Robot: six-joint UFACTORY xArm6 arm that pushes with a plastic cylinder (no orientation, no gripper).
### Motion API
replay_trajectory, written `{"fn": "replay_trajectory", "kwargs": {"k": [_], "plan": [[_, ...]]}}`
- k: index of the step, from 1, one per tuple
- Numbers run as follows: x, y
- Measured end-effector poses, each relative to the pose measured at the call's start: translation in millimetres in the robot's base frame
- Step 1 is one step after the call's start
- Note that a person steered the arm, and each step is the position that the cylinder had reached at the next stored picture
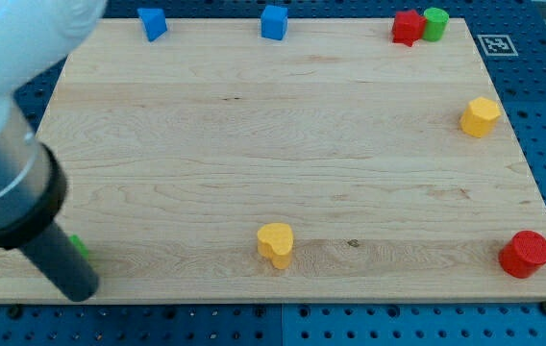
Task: Nudge the red star down a bit
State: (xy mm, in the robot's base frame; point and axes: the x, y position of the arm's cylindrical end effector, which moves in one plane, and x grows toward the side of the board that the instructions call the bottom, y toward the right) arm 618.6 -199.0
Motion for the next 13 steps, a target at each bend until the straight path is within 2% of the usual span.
{"fn": "replay_trajectory", "kwargs": {"k": [1, 2, 3, 4, 6, 7, 8, 10, 11, 13], "plan": [[-0.2, -22.1], [-0.9, -9.3], [-0.7, 33.5], [-28.1, 46.9], [-181.7, 53.3], [-217.7, 115.1], [-224.2, 211.2], [-268.2, 348.4], [-300.6, 365.3], [-363.8, 347.2]]}}
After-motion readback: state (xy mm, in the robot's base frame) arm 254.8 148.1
